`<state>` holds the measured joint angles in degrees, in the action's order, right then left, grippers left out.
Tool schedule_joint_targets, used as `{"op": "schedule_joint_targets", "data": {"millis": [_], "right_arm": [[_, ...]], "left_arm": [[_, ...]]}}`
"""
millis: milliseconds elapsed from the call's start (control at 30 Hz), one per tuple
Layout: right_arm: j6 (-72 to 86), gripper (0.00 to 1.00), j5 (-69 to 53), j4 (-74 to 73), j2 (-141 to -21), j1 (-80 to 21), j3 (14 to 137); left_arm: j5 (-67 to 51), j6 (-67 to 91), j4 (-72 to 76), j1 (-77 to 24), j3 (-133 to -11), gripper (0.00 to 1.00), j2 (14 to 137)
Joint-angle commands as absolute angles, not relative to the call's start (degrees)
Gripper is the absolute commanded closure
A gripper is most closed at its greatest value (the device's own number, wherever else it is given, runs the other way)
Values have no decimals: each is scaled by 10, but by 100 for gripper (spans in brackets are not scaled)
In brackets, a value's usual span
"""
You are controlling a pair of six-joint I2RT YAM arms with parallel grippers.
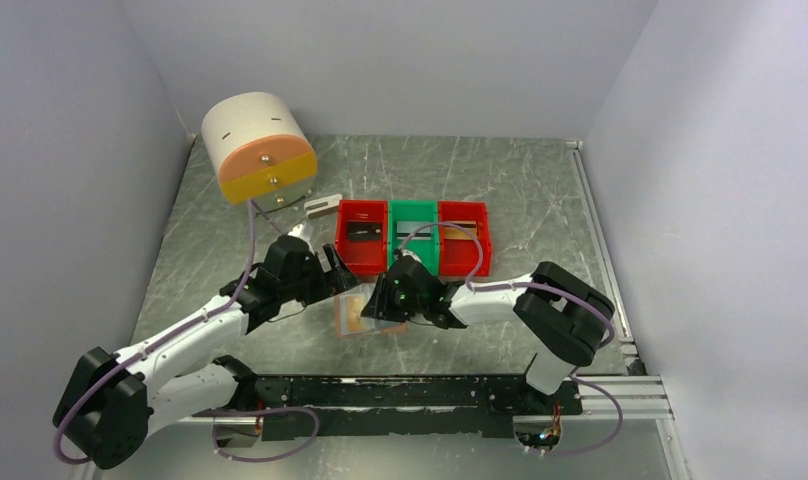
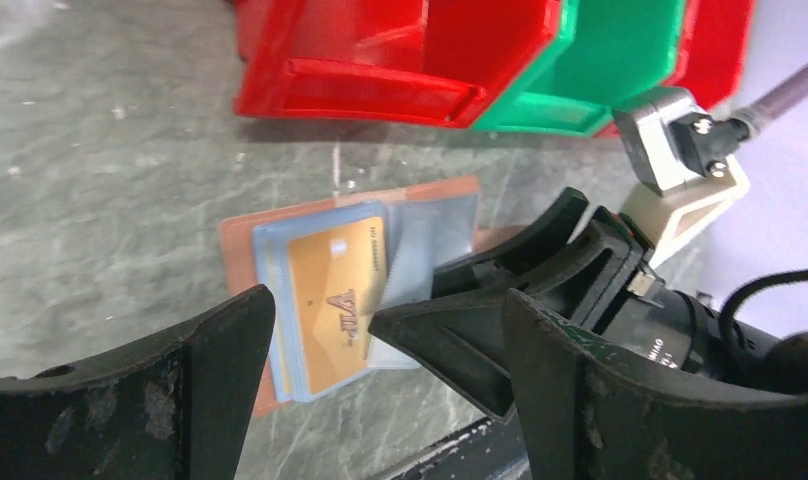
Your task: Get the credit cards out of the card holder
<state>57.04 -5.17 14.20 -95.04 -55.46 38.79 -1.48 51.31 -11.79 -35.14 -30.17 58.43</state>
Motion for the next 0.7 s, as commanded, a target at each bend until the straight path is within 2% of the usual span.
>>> {"op": "schedule_joint_targets", "data": {"millis": [0, 300, 500, 667], "right_arm": [[579, 60, -60, 136, -945, -551, 365], [592, 61, -68, 158, -944, -543, 345], [602, 62, -66, 175, -936, -541, 328], [615, 62, -75, 203, -936, -539, 312]], "left_arm": [[-158, 490, -5, -329, -291, 13, 598], [-221, 499, 32, -326, -303, 24, 686], [-210, 517, 44, -326, -292, 23, 697], [-237, 535, 71, -326, -286, 27, 739]]}}
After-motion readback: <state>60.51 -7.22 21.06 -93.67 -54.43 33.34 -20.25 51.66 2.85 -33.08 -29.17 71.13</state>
